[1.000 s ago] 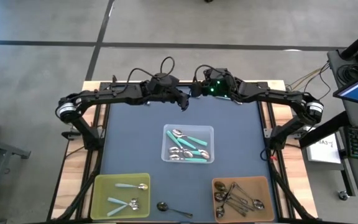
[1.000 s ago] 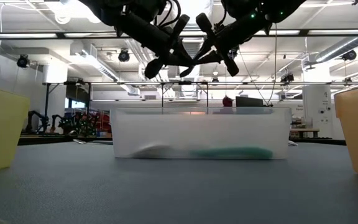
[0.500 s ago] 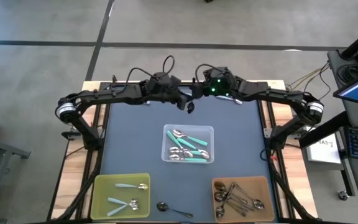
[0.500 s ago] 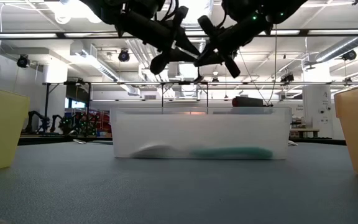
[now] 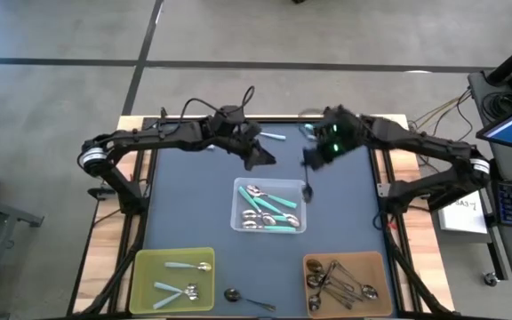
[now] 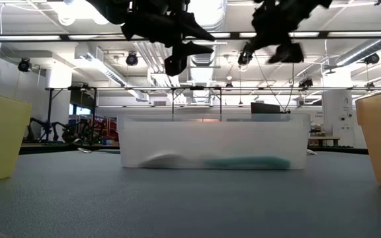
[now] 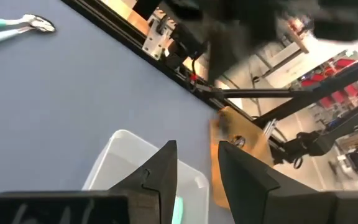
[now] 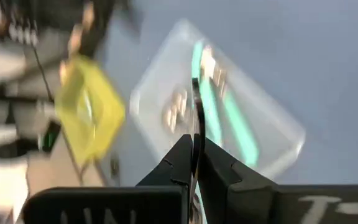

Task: Sort silverware by color (type)
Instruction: Put the black spoon into the orange bin

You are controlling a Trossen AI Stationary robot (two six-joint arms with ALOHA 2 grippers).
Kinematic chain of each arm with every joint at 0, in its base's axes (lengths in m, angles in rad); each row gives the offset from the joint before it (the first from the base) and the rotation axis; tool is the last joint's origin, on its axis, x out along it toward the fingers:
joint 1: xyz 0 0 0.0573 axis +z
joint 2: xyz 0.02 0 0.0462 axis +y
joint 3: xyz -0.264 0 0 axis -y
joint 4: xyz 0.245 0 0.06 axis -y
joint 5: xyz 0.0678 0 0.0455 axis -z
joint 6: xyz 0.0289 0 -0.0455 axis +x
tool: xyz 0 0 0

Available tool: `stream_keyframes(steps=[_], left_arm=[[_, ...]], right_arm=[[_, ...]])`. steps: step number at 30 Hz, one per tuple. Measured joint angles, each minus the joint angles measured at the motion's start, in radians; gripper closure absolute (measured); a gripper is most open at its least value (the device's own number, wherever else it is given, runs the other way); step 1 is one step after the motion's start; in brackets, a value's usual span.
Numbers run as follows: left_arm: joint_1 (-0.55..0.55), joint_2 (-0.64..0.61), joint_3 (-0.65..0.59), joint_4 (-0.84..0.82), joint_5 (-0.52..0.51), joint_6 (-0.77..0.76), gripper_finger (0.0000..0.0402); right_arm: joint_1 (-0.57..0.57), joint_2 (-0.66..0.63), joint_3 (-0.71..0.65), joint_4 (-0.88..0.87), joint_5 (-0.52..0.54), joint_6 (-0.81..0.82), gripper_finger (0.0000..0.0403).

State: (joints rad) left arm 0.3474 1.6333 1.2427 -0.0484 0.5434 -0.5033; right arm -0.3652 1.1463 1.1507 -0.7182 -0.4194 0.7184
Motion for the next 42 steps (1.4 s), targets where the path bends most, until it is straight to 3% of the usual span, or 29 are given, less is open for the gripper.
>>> stream_keyframes(steps=[8,13,19,24,32,42], left_arm=[[0.005,0.000,0.000,-0.107,-0.002,0.122,0.0302],[0.006,0.000,0.000,-0.145,-0.007,0.162,0.0302],[0.007,0.000,0.000,-0.147,-0.008,0.186,0.0302],[0.008,0.000,0.000,-0.147,-0.011,0.188,0.0302],[0.008,0.000,-0.001,-0.154,-0.010,0.188,0.0302],[0.008,0.000,-0.002,-0.262,-0.009,0.221,0.0302]], right_arm=[[0.430,-0.028,0.000,-0.072,0.012,0.187,0.0394],[0.698,0.024,0.000,-0.061,0.136,0.285,0.0394],[0.883,0.144,0.000,-0.061,0.175,0.408,0.0394],[0.949,0.248,0.000,-0.063,0.071,0.485,0.0394],[0.954,0.328,0.000,-0.070,-0.244,0.637,0.0394],[0.959,0.306,0.000,-0.071,-0.269,0.596,0.0370]])
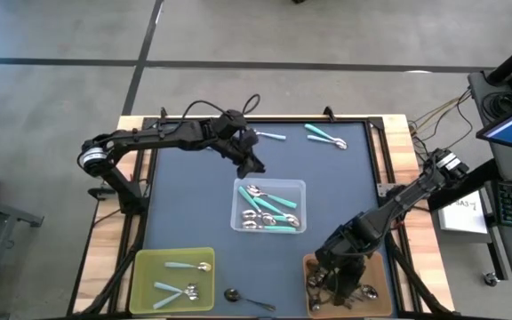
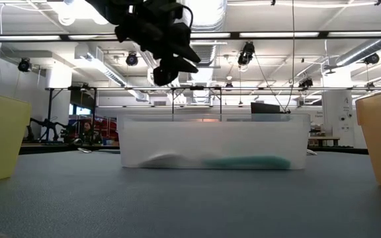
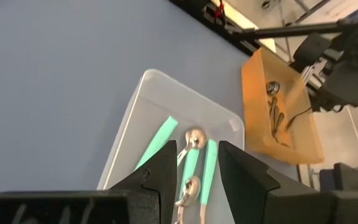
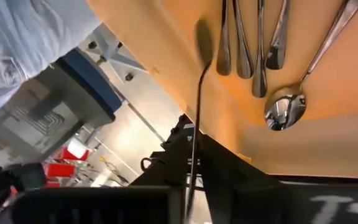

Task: Sort silverware by color (type)
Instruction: Put the black spoon into the orange bin, then put the light blue spoon into the yellow bin

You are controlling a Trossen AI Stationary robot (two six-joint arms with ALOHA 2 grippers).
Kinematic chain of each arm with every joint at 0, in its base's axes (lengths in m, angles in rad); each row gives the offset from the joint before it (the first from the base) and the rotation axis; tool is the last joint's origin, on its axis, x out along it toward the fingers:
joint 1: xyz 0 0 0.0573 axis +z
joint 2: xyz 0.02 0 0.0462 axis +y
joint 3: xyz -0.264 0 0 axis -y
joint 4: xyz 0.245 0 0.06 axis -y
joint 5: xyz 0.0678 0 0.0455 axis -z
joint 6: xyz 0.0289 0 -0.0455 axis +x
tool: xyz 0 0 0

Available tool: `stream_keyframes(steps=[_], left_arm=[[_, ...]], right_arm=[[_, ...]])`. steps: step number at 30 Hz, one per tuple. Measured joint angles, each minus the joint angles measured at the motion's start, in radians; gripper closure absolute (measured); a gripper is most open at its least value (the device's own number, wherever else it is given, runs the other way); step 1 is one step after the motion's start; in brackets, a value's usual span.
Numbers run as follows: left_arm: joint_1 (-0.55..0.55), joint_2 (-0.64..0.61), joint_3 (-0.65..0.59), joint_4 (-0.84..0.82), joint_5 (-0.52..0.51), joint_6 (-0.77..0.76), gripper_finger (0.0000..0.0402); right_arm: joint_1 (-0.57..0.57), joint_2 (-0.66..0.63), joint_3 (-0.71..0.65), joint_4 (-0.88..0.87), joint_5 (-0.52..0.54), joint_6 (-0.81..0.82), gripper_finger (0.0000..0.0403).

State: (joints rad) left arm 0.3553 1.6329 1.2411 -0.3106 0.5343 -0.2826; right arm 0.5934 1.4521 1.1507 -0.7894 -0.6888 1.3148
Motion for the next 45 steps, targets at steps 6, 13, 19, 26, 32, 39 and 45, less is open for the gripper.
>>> stream_keyframes(steps=[6,13,19,26,32,39,45], left_arm=[[0.000,0.000,0.000,-0.030,0.000,0.016,0.0302],[0.000,0.000,0.000,-0.030,0.000,0.045,0.0302],[-0.002,0.000,0.000,-0.029,0.000,0.038,0.0302],[-0.008,0.000,0.000,-0.028,0.000,0.038,0.0302],[-0.008,0.000,0.000,-0.027,-0.007,0.037,0.0302],[-0.007,0.000,0.000,-0.022,-0.100,0.037,0.0302],[-0.006,0.000,0.006,-0.014,-0.192,0.038,0.0302]], right_arm=[[0.000,0.012,-0.001,-0.004,-0.047,-0.057,0.0311],[-0.029,0.009,-0.001,-0.199,-0.052,-0.159,0.0265],[-0.143,-0.035,-0.001,-0.331,0.094,-0.279,0.0274],[-0.377,-0.053,-0.001,-0.385,0.459,-0.511,0.0284],[-0.636,-0.021,-0.002,-0.380,0.648,-0.735,0.0284],[-0.976,0.009,-0.002,-0.300,0.743,-1.024,0.0284],[-1.222,0.077,-0.002,-0.108,0.736,-1.103,0.0284]])
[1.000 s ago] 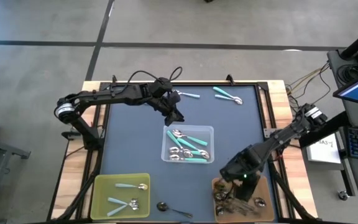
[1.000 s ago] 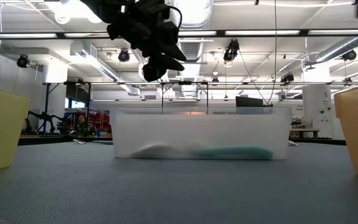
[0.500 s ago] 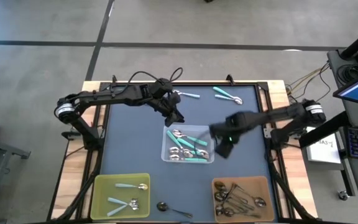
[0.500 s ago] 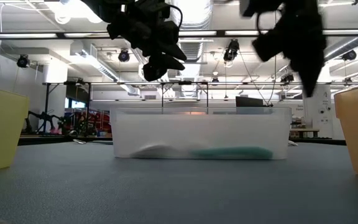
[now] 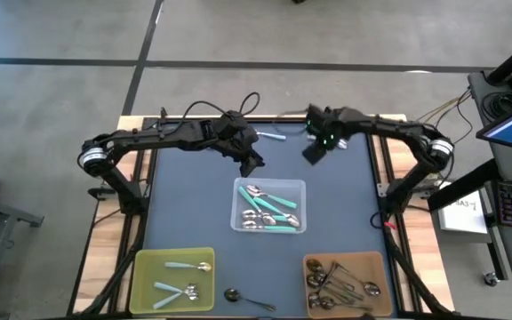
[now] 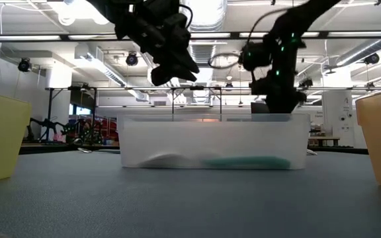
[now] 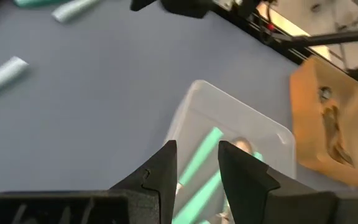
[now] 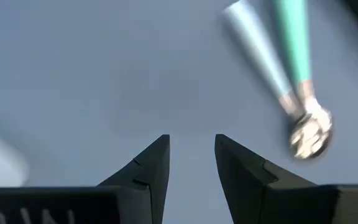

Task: Sort silverware by color (type)
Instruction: Put the light blue spoon into the yellow bin

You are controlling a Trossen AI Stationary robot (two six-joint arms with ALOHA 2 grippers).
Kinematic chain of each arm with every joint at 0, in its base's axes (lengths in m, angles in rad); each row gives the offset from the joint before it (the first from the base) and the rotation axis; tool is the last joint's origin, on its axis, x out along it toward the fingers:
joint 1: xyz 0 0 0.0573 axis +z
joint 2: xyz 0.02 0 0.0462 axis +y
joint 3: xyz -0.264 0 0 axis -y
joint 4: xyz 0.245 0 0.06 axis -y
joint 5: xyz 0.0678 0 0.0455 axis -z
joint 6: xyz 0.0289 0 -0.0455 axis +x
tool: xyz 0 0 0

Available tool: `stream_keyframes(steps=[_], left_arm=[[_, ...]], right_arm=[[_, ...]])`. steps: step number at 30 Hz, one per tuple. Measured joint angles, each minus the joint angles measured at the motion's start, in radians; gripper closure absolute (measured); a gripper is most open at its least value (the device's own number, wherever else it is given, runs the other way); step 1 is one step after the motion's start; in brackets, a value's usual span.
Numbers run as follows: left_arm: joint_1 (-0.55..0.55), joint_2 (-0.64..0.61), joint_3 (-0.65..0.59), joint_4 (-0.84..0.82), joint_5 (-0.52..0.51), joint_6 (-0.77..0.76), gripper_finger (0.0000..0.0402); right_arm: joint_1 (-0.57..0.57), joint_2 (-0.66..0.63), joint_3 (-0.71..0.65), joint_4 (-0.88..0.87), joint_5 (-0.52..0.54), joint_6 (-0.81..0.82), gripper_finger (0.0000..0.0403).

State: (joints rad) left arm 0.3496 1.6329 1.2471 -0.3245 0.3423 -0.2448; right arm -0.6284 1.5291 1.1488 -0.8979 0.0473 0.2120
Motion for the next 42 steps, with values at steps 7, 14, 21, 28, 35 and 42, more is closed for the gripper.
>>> stream_keyframes(steps=[7,14,21,28,35,42], left_arm=[[0.015,0.000,0.047,0.005,-0.110,-0.004,0.0302],[0.046,0.000,0.125,0.003,-0.161,-0.004,0.0302],[0.055,0.000,0.170,0.003,-0.235,0.000,0.0302],[0.059,0.000,0.168,0.002,-0.256,-0.005,0.0302],[0.059,0.000,0.166,0.002,-0.312,-0.036,0.0302],[0.059,0.000,0.166,0.002,-0.335,-0.056,0.0302]], right_arm=[[-0.144,0.185,0.020,0.023,-0.002,-0.186,0.0284],[-0.160,0.272,0.091,0.011,-0.002,-0.284,0.0284],[-0.180,0.266,0.143,0.042,0.006,-0.373,0.0284],[-0.211,0.316,0.141,0.106,0.006,-0.393,0.0284],[-0.210,0.377,0.145,0.104,0.006,-0.445,0.0284],[-0.213,0.369,0.163,0.097,-0.064,-0.609,0.0293]])
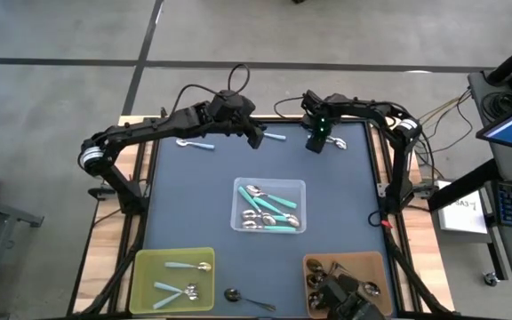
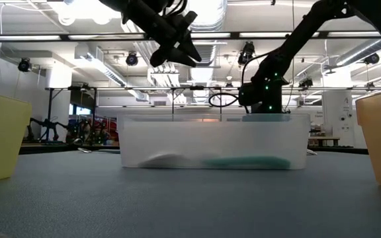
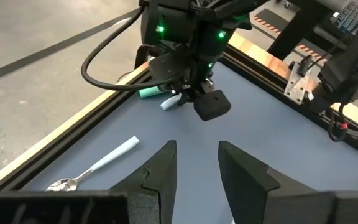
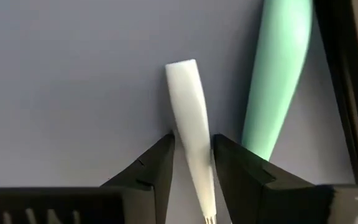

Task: Sort silverware by color (type)
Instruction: Put the light blue spoon into the yellow bin

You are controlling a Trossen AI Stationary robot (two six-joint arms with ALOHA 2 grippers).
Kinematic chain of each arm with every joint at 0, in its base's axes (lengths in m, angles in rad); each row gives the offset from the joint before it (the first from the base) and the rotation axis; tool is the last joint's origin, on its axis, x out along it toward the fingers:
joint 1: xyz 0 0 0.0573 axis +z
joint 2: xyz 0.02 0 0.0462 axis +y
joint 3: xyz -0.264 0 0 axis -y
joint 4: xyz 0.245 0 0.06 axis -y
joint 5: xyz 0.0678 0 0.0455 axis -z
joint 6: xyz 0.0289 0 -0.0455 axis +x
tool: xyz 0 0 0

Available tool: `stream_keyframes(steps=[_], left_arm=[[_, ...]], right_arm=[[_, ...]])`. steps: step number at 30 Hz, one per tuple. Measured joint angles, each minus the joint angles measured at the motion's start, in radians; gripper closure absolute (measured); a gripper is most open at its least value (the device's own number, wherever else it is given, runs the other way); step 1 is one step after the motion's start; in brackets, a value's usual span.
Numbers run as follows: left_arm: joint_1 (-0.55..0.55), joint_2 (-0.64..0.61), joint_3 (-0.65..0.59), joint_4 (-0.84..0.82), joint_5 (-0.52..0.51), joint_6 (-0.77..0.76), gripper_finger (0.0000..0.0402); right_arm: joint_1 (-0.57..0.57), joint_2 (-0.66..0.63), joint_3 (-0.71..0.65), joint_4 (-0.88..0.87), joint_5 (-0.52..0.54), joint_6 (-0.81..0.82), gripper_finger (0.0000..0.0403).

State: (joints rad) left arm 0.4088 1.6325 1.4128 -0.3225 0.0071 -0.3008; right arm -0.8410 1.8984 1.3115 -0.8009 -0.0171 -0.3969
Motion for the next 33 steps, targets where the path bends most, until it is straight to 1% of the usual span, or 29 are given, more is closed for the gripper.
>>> stream_keyframes(steps=[4,7,9,15,17,20,22,25,28,30,33], left_arm=[[0.000,0.000,-0.001,0.000,0.000,-0.001,0.0302],[0.000,0.000,-0.001,0.000,0.000,-0.006,0.0302],[0.000,0.000,-0.001,0.000,0.000,-0.016,0.0302],[0.000,0.000,-0.001,0.000,0.000,-0.033,0.0302],[0.000,0.000,-0.001,0.000,0.000,-0.040,0.0302],[0.000,0.000,-0.001,-0.001,0.001,-0.045,0.0302],[-0.002,0.000,-0.001,-0.024,0.004,-0.032,0.0302],[-0.011,-0.001,-0.014,-0.100,0.061,0.047,0.0302],[-0.022,-0.001,-0.056,-0.124,0.115,0.113,0.0302],[-0.024,-0.001,-0.091,-0.099,0.117,0.133,0.0302],[-0.021,-0.001,-0.175,0.069,0.111,0.127,0.0302]], right_arm=[[0.000,0.001,0.012,-0.014,-0.022,-0.030,0.0324],[0.000,0.001,0.010,-0.016,-0.034,-0.023,0.0354],[0.000,0.001,0.009,-0.023,-0.038,-0.023,0.0366],[0.001,-0.003,0.010,-0.032,-0.047,0.015,0.0367],[0.002,-0.005,0.025,-0.063,-0.062,0.029,0.0367],[0.005,-0.014,0.059,-0.118,-0.133,0.050,0.0367],[0.005,-0.036,0.082,-0.105,-0.210,0.066,0.0367],[0.007,-0.064,0.109,-0.102,-0.304,0.093,0.0367],[0.018,-0.093,0.132,-0.065,-0.313,0.124,0.0367],[0.025,-0.115,0.151,-0.033,-0.317,0.145,0.0367],[0.037,-0.143,0.165,0.016,-0.315,0.163,0.0367]])
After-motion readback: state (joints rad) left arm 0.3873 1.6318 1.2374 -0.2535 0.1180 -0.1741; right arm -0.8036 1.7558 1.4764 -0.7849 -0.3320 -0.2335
